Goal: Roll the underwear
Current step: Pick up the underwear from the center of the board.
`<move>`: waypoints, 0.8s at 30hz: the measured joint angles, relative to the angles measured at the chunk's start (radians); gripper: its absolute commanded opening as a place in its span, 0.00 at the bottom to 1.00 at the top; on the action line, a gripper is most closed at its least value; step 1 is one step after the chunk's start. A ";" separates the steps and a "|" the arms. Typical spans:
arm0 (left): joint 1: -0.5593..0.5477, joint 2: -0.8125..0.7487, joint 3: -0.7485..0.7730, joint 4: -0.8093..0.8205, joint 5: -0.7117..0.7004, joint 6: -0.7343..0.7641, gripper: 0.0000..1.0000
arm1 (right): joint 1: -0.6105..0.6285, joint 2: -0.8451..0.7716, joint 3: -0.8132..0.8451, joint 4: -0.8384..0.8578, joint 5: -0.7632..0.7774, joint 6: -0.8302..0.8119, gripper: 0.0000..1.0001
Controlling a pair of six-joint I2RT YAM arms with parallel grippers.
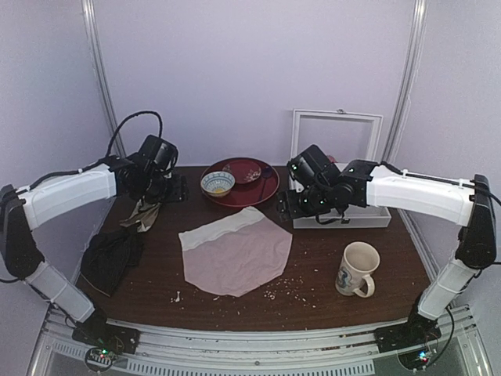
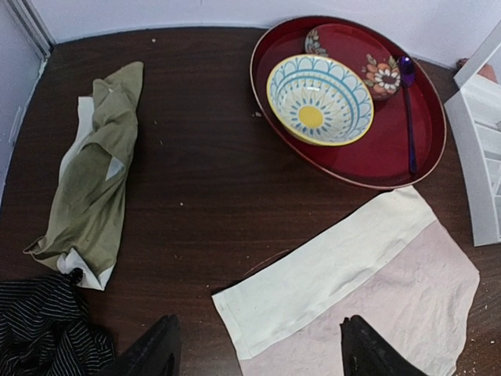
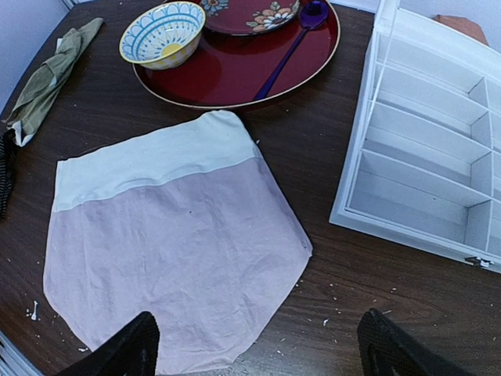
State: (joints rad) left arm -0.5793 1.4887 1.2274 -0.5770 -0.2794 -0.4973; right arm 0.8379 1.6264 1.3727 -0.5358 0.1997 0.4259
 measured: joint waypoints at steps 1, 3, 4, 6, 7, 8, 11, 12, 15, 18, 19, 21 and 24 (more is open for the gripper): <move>0.001 0.021 0.008 -0.010 0.003 -0.008 0.92 | 0.004 0.014 0.011 -0.001 -0.004 -0.003 0.87; 0.007 0.042 0.007 -0.031 0.015 -0.026 0.89 | 0.023 0.044 0.040 -0.008 -0.005 -0.012 0.87; 0.012 0.047 0.004 -0.035 0.024 -0.036 0.85 | 0.034 0.058 0.054 -0.009 -0.005 -0.018 0.87; 0.039 0.048 -0.017 -0.032 0.070 -0.062 0.80 | 0.071 0.096 0.097 -0.019 0.003 -0.033 0.87; 0.058 0.048 -0.034 -0.030 0.098 -0.077 0.79 | 0.086 0.110 0.111 -0.019 0.005 -0.037 0.87; 0.082 0.048 -0.055 -0.026 0.127 -0.092 0.77 | 0.102 0.127 0.127 -0.021 0.006 -0.040 0.87; 0.144 0.051 -0.118 -0.020 0.207 -0.135 0.72 | 0.138 0.161 0.147 -0.023 0.002 -0.049 0.87; 0.163 0.054 -0.138 -0.012 0.229 -0.150 0.67 | 0.143 0.167 0.147 -0.023 0.001 -0.050 0.87; 0.194 0.071 -0.187 0.029 0.301 -0.192 0.63 | 0.151 0.187 0.159 -0.039 -0.003 -0.055 0.87; 0.205 0.105 -0.214 0.073 0.369 -0.228 0.56 | 0.156 0.204 0.185 -0.049 -0.004 -0.057 0.87; 0.207 0.117 -0.217 0.088 0.390 -0.238 0.55 | 0.157 0.207 0.195 -0.055 -0.003 -0.058 0.87; 0.211 0.148 -0.218 0.119 0.432 -0.257 0.55 | 0.160 0.208 0.208 -0.063 -0.003 -0.061 0.87; 0.219 0.198 -0.219 0.163 0.479 -0.283 0.56 | 0.167 0.209 0.225 -0.072 -0.003 -0.063 0.87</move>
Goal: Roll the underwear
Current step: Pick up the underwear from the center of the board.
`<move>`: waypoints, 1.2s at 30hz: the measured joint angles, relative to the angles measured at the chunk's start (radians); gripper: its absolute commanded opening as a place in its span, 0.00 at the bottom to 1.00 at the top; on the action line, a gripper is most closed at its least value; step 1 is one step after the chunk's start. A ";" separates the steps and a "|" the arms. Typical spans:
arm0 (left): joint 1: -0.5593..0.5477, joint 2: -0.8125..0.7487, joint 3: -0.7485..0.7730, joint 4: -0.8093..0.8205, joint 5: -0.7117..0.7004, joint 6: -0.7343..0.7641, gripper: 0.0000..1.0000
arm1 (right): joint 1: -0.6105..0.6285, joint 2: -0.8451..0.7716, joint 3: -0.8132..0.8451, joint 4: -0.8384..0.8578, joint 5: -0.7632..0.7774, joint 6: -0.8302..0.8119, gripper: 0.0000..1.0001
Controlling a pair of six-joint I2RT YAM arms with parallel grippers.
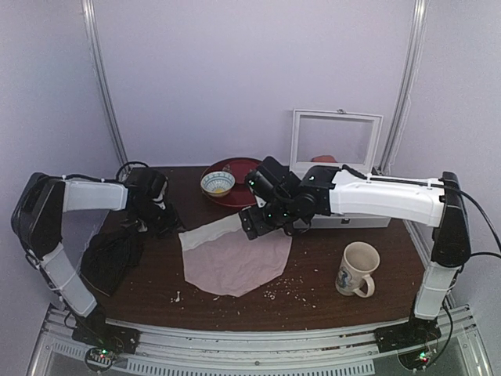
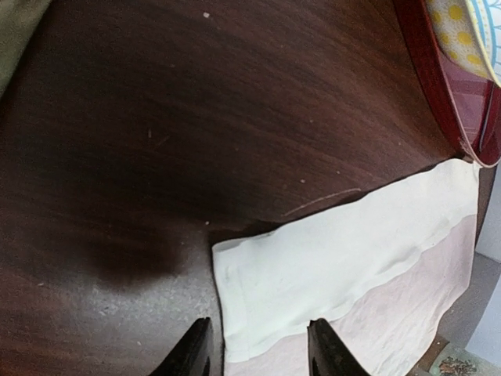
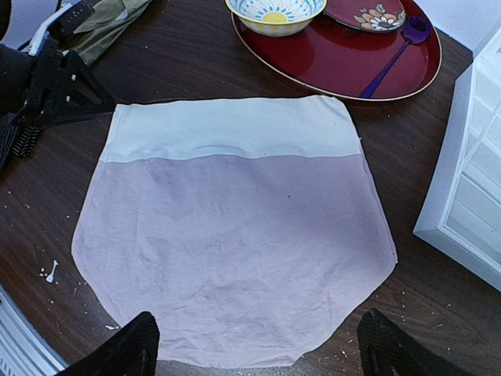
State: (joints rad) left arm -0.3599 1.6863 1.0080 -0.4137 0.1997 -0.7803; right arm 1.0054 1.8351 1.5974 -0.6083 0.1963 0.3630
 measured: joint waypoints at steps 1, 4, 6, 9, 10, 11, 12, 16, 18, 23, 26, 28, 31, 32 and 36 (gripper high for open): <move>0.004 0.014 0.000 0.009 0.009 -0.007 0.56 | 0.003 0.000 0.003 -0.003 0.000 -0.001 0.87; 0.014 0.045 0.000 0.027 0.029 -0.021 0.56 | 0.008 0.000 0.005 -0.013 0.001 -0.001 0.87; 0.021 0.058 0.000 0.030 0.032 -0.026 0.55 | 0.011 0.000 0.005 -0.020 0.001 0.000 0.87; 0.026 0.074 0.000 0.034 0.032 -0.026 0.54 | 0.013 0.001 0.005 -0.024 0.001 0.000 0.87; 0.027 0.083 0.001 0.037 0.032 -0.026 0.53 | 0.013 0.001 0.005 -0.025 0.001 0.000 0.87; 0.027 0.092 0.003 0.038 0.032 -0.026 0.51 | 0.013 0.002 0.005 -0.025 0.001 0.000 0.87; 0.027 0.100 0.007 0.039 0.034 -0.026 0.48 | 0.013 0.002 0.005 -0.026 0.001 0.000 0.87; 0.027 0.126 0.031 0.051 0.037 -0.027 0.37 | 0.014 0.011 0.010 -0.032 0.001 -0.001 0.87; 0.027 0.132 0.035 0.056 0.039 -0.029 0.27 | 0.017 0.023 0.020 -0.037 0.001 -0.001 0.87; 0.029 0.151 0.046 0.058 0.046 -0.030 0.02 | 0.024 0.056 0.050 -0.048 0.001 -0.009 0.87; 0.031 0.158 0.048 0.058 0.051 -0.028 0.00 | 0.028 0.072 0.066 -0.053 0.000 -0.016 0.87; 0.031 0.158 0.051 0.055 0.051 -0.028 0.00 | 0.031 0.082 0.077 -0.055 0.000 -0.023 0.86; 0.031 0.157 0.053 0.047 0.051 -0.028 0.00 | 0.047 0.110 0.109 -0.057 0.001 -0.036 0.82; 0.031 0.156 0.053 0.042 0.050 -0.028 0.00 | 0.055 0.124 0.124 -0.057 0.002 -0.043 0.81; 0.031 0.136 0.053 0.010 0.047 -0.026 0.00 | 0.111 0.192 0.185 -0.051 0.017 -0.072 0.75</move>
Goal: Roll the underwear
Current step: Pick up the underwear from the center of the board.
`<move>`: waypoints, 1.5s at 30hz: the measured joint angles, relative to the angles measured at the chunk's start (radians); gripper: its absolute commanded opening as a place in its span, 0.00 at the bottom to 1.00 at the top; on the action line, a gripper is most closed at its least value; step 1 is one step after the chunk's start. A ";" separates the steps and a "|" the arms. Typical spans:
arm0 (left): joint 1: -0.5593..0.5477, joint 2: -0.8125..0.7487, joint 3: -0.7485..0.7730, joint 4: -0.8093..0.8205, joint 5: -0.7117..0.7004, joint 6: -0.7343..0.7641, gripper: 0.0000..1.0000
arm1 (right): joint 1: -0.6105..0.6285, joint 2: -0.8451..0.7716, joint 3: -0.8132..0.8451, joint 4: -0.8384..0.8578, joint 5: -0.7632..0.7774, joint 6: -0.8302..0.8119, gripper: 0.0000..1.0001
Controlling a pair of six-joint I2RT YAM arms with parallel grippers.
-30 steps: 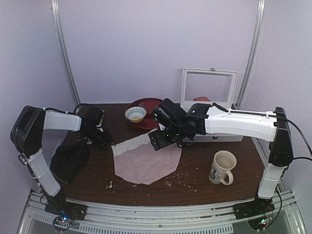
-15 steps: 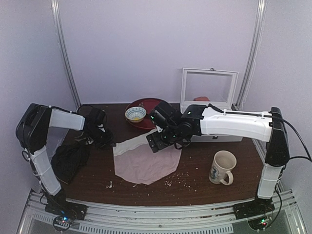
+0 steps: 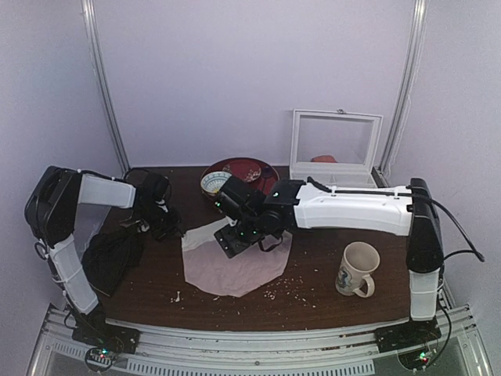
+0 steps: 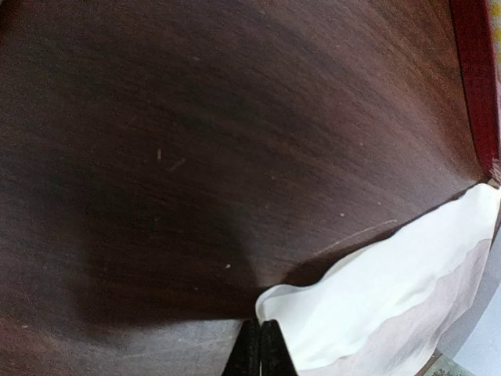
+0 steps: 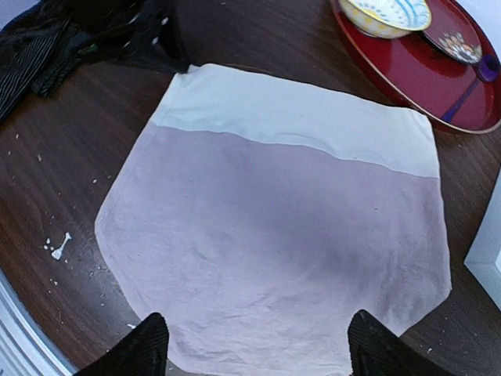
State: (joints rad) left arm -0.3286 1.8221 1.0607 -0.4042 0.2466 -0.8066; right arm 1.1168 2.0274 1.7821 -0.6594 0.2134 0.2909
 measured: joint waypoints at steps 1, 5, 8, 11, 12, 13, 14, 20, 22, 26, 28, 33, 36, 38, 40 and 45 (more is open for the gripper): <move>0.000 -0.007 0.000 -0.005 0.000 0.002 0.00 | 0.016 0.016 0.011 0.005 0.004 -0.006 0.73; 0.000 -0.034 0.000 -0.031 0.005 0.007 0.00 | 0.097 0.083 0.043 0.043 0.027 -0.054 0.61; 0.000 -0.046 0.000 -0.048 0.007 0.016 0.00 | 0.148 0.132 0.053 0.085 0.049 -0.098 0.58; 0.000 -0.056 0.000 -0.065 0.012 0.026 0.00 | 0.186 0.182 0.069 0.121 0.066 -0.132 0.53; 0.000 -0.060 0.000 -0.069 0.014 0.031 0.00 | 0.196 0.199 0.077 0.131 0.073 -0.143 0.51; 0.000 -0.061 0.000 -0.072 0.017 0.035 0.00 | 0.203 0.217 0.084 0.142 0.078 -0.153 0.49; 0.000 -0.063 0.000 -0.072 0.019 0.038 0.00 | 0.209 0.235 0.094 0.150 0.081 -0.160 0.48; 0.000 -0.064 -0.005 -0.076 0.026 0.060 0.00 | 0.227 0.315 0.150 0.193 0.101 -0.186 0.38; 0.000 -0.064 -0.010 -0.077 0.029 0.066 0.00 | 0.228 0.344 0.180 0.204 0.106 -0.191 0.36; 0.000 -0.065 -0.018 -0.076 0.035 0.072 0.00 | 0.229 0.393 0.223 0.225 0.124 -0.195 0.35; 0.000 -0.065 -0.022 -0.077 0.039 0.074 0.00 | 0.229 0.409 0.229 0.237 0.129 -0.198 0.35; 0.000 -0.068 -0.025 -0.077 0.045 0.075 0.00 | 0.229 0.430 0.229 0.247 0.133 -0.199 0.35; 0.000 -0.075 -0.025 -0.077 0.045 0.076 0.00 | 0.228 0.441 0.229 0.257 0.136 -0.196 0.33; 0.000 -0.082 -0.025 -0.077 0.046 0.076 0.00 | 0.224 0.449 0.229 0.266 0.137 -0.193 0.32; 0.000 -0.085 -0.025 -0.079 0.046 0.077 0.00 | 0.222 0.453 0.230 0.276 0.142 -0.188 0.29; 0.000 -0.095 -0.025 -0.086 0.046 0.077 0.00 | 0.216 0.457 0.230 0.288 0.146 -0.182 0.27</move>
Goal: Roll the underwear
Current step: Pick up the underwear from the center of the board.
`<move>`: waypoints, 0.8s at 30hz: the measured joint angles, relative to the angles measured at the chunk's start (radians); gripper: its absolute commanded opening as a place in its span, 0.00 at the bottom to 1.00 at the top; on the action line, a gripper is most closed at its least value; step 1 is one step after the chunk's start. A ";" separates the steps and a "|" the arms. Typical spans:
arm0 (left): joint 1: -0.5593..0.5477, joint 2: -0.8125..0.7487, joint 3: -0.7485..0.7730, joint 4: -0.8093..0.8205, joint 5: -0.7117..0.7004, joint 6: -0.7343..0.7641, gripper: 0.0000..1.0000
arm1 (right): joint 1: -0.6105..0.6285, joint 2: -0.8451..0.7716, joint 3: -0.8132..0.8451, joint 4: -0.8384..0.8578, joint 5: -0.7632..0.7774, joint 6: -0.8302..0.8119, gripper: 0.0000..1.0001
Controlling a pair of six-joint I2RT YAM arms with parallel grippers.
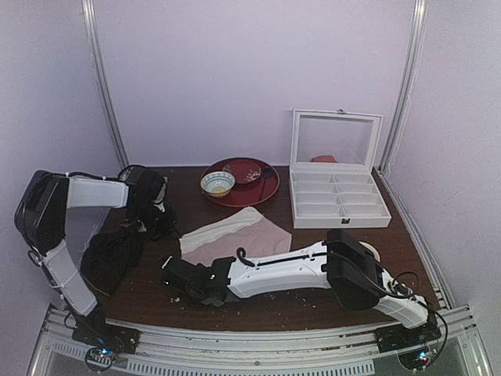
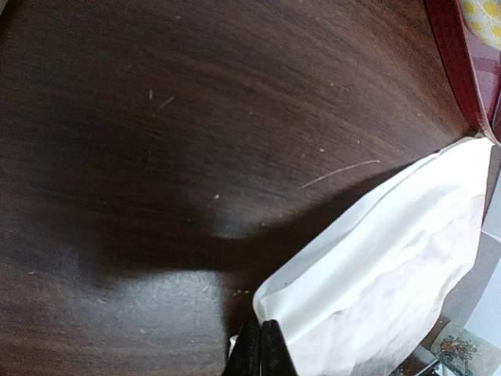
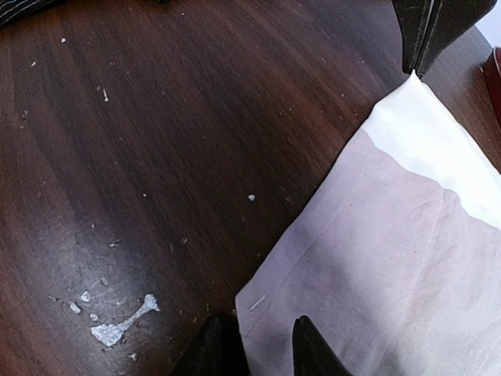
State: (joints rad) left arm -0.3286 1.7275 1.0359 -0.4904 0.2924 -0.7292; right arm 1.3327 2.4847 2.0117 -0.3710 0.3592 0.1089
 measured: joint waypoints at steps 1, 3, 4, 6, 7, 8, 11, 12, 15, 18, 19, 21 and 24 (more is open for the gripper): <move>0.000 -0.001 0.000 0.000 0.000 0.000 0.00 | -0.002 0.000 0.000 0.001 0.000 0.002 0.26; 0.000 -0.001 0.000 0.000 0.001 0.000 0.00 | -0.005 0.001 0.000 0.002 0.001 0.004 0.20; 0.000 -0.001 0.000 0.000 0.002 0.000 0.00 | -0.008 0.001 0.000 0.001 0.000 0.004 0.19; 0.000 -0.001 0.000 0.000 0.003 0.000 0.00 | -0.010 0.001 0.000 0.000 0.001 0.008 0.15; 0.000 -0.001 0.000 0.000 0.004 0.000 0.00 | -0.014 0.002 0.000 0.000 0.000 0.011 0.12; 0.000 -0.001 0.000 0.000 0.004 0.000 0.00 | -0.017 0.002 0.000 -0.001 0.001 0.012 0.10; 0.000 -0.001 0.000 0.000 0.007 0.000 0.00 | -0.024 0.003 0.000 -0.002 0.001 0.019 0.00; 0.000 -0.001 0.000 0.000 0.008 0.000 0.00 | -0.025 0.004 0.000 -0.003 0.001 0.023 0.00; 0.000 -0.001 0.000 0.000 0.010 0.000 0.00 | -0.027 0.005 0.000 -0.001 0.002 0.028 0.00; 0.000 -0.001 0.000 0.000 0.015 -0.001 0.00 | -0.027 0.005 0.000 -0.001 0.002 0.028 0.00; 0.000 -0.002 0.000 0.000 0.017 -0.001 0.00 | -0.027 0.005 0.000 -0.001 0.002 0.027 0.00; 0.000 -0.006 0.000 0.000 0.022 -0.003 0.00 | -0.027 0.005 0.000 -0.001 0.000 0.027 0.00; 0.000 -0.026 0.000 -0.001 0.027 -0.009 0.00 | -0.027 0.000 -0.002 -0.007 -0.007 0.026 0.00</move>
State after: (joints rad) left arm -0.3286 1.7012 1.0359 -0.4911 0.3195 -0.7380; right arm 1.3060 2.4844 2.0102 -0.3779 0.3523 0.1345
